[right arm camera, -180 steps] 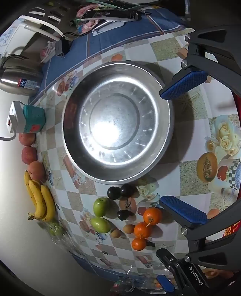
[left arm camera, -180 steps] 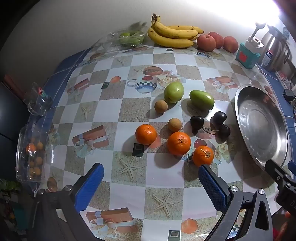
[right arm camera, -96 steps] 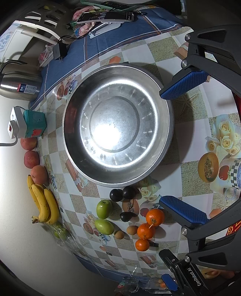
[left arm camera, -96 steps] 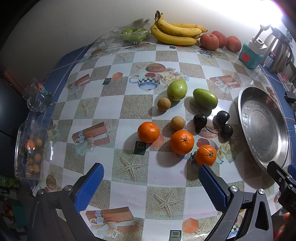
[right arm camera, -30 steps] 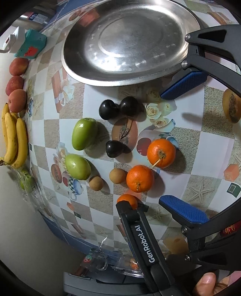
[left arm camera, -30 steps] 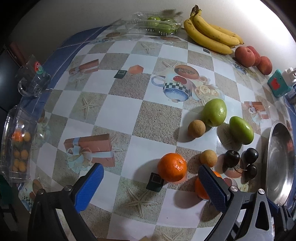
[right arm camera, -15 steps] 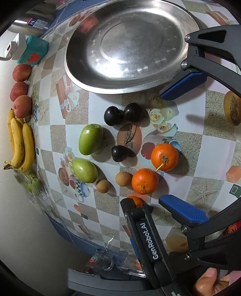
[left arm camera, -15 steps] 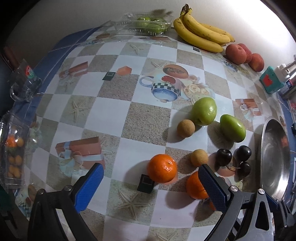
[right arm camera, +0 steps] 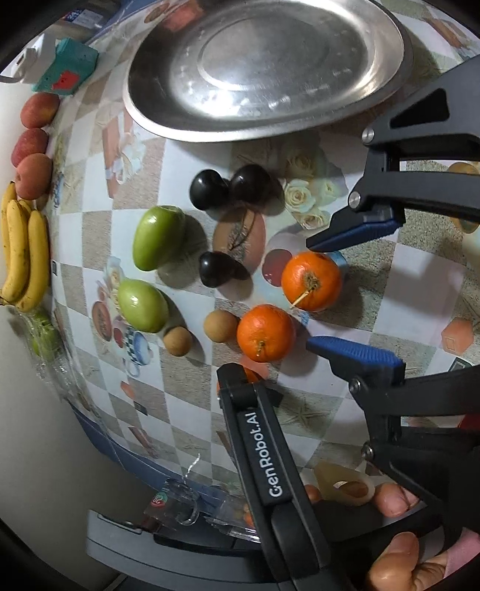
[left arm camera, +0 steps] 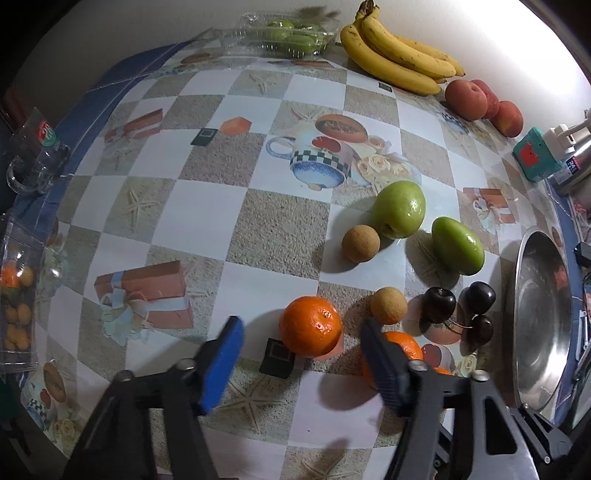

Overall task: Organize fruits
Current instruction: 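Move the left tool to one orange while the right tool approaches another orange, then close the left tool on its orange while the right tool closes on another orange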

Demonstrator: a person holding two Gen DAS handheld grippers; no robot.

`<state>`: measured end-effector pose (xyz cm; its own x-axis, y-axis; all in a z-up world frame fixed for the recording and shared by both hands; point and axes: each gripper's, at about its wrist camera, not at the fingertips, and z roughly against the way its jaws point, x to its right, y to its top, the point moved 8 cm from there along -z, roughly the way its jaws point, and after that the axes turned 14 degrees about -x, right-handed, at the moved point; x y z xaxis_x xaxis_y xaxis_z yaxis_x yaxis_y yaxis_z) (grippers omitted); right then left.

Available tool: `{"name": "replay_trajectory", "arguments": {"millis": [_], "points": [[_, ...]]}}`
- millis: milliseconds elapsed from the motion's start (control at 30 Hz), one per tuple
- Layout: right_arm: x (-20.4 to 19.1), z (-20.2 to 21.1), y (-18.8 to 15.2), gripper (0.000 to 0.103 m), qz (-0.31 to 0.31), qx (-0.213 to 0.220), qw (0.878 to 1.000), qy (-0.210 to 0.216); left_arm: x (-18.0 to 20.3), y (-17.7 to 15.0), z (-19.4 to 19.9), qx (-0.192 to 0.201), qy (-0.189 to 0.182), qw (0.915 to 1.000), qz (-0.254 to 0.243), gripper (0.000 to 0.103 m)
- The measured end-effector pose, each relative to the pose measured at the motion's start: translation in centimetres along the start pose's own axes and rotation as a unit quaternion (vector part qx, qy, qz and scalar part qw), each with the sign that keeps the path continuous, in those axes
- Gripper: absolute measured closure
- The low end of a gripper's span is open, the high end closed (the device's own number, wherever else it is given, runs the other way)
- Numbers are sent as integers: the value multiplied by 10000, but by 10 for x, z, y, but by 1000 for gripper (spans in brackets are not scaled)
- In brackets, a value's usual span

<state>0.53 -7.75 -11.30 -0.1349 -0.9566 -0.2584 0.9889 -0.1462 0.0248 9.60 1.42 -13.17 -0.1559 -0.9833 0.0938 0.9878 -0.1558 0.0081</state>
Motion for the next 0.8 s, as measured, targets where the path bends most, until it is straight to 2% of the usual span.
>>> {"name": "replay_trajectory", "arguments": {"millis": [67,167,333,467,667,800], "points": [[1,-1,0,56,-10,-44,10000,-9,0,0,-2,-36,-12,10000,5,50],[2,-1,-1,57,-33,-51,10000,6,2,0,-7,-114,-84,9999,31,52],[6,-7,-2,60,-118,-178,9998,-15,3,-1,-9,-137,-244,9996,69,63],[8,-10,-3,66,-153,-236,9996,9,4,-2,-8,-121,-254,9996,71,64],[8,-6,-2,67,-168,-169,9997,101,4,-2,0,-15,-273,9996,62,64],[10,4,-1,69,-247,11,9996,158,3,-4,14,195,-262,9995,14,65]]}}
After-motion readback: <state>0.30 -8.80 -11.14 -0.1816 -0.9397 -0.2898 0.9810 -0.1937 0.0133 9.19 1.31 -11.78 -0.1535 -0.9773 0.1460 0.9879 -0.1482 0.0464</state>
